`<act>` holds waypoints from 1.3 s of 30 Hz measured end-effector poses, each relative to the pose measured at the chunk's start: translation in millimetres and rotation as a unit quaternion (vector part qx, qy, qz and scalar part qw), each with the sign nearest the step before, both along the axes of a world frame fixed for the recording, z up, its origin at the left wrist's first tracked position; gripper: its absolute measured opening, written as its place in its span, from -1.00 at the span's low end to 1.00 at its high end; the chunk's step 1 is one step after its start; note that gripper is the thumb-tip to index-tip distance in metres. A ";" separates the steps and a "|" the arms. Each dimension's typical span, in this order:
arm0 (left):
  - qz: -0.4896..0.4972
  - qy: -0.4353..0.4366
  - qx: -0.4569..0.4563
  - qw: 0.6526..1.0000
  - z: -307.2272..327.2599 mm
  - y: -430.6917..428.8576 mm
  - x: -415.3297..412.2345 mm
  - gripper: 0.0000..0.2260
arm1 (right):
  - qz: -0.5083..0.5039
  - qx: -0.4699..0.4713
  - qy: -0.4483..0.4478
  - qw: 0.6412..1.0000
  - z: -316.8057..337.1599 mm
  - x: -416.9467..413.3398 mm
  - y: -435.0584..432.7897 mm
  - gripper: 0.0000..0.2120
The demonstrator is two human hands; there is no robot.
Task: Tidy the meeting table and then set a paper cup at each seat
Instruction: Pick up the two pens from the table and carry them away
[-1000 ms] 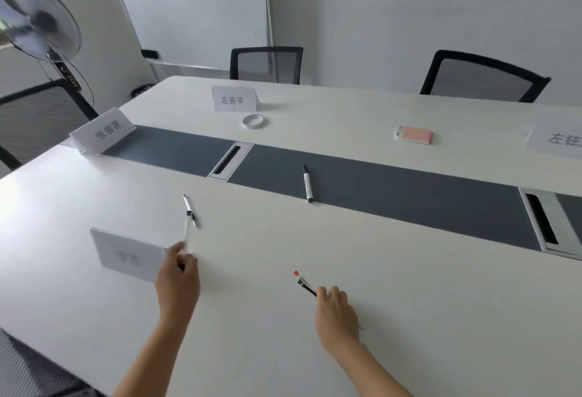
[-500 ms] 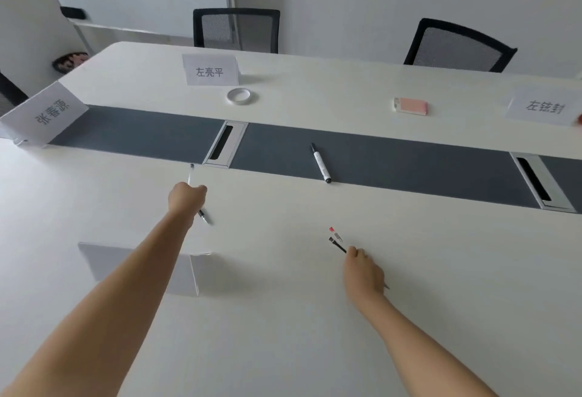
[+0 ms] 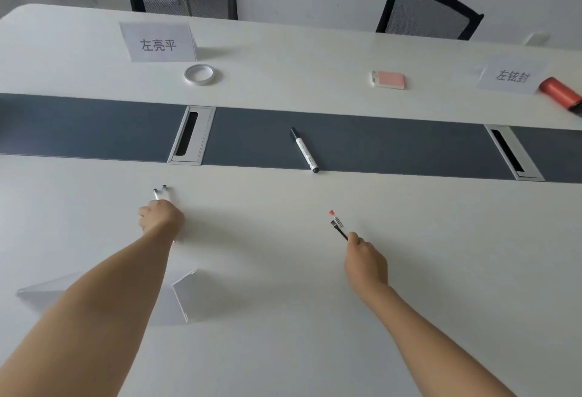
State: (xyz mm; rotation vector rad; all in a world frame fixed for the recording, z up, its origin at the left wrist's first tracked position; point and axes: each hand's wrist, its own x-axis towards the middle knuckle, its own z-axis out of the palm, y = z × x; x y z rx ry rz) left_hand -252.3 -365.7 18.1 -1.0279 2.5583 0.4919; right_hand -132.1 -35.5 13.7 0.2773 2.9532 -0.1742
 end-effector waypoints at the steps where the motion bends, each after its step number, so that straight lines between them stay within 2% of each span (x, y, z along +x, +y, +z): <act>1: -0.020 -0.003 -0.007 1.000 -2.0 -1.1 -0.3 -0.64 | -0.005 -0.003 0.005 1.000 -0.2 0.4 -0.2 -0.71; 5: -0.093 0.011 -0.011 0.996 5.8 1.9 3.7 -0.78 | -0.001 0.029 -0.053 0.998 5.9 1.0 -2.5 -0.69; 9: -0.161 0.121 0.041 0.979 45.3 20.3 6.1 -0.84 | -0.015 0.011 -0.071 0.997 10.8 11.3 -1.8 -0.72; 13: -0.198 0.236 0.130 0.942 87.3 54.7 26.7 -0.82 | -0.095 -0.159 -0.061 0.981 11.4 31.1 6.3 -0.89; 16: -0.205 0.273 0.245 0.908 105.8 93.6 54.9 -0.80 | -0.132 -0.256 -0.025 0.957 22.0 57.4 11.3 -0.80; 18: -0.234 0.268 0.270 0.895 105.8 121.7 77.3 -0.77 | -0.174 -0.306 0.013 0.936 27.6 83.2 17.1 -0.76; 21: -0.285 0.213 0.291 0.888 86.4 159.4 114.2 -0.76 | -0.245 -0.349 0.058 0.903 30.7 128.9 30.0 -0.78; 25: -0.320 0.134 0.317 0.883 57.5 190.6 164.2 -0.74 | -0.309 -0.343 0.084 0.883 36.4 188.5 49.6 -0.80; 29: -0.286 0.144 0.386 0.865 58.1 199.3 203.8 -0.75 | -0.373 -0.321 0.089 0.866 44.6 222.1 65.9 -0.75; 35: -0.334 0.136 0.358 0.861 44.4 213.7 253.3 -0.82 | -0.406 -0.361 0.085 0.835 45.1 290.0 68.1 -0.62; 39: -0.419 0.104 0.357 0.828 50.5 240.2 311.0 -0.84 | -0.448 -0.383 0.089 0.803 44.5 369.2 65.1 -0.53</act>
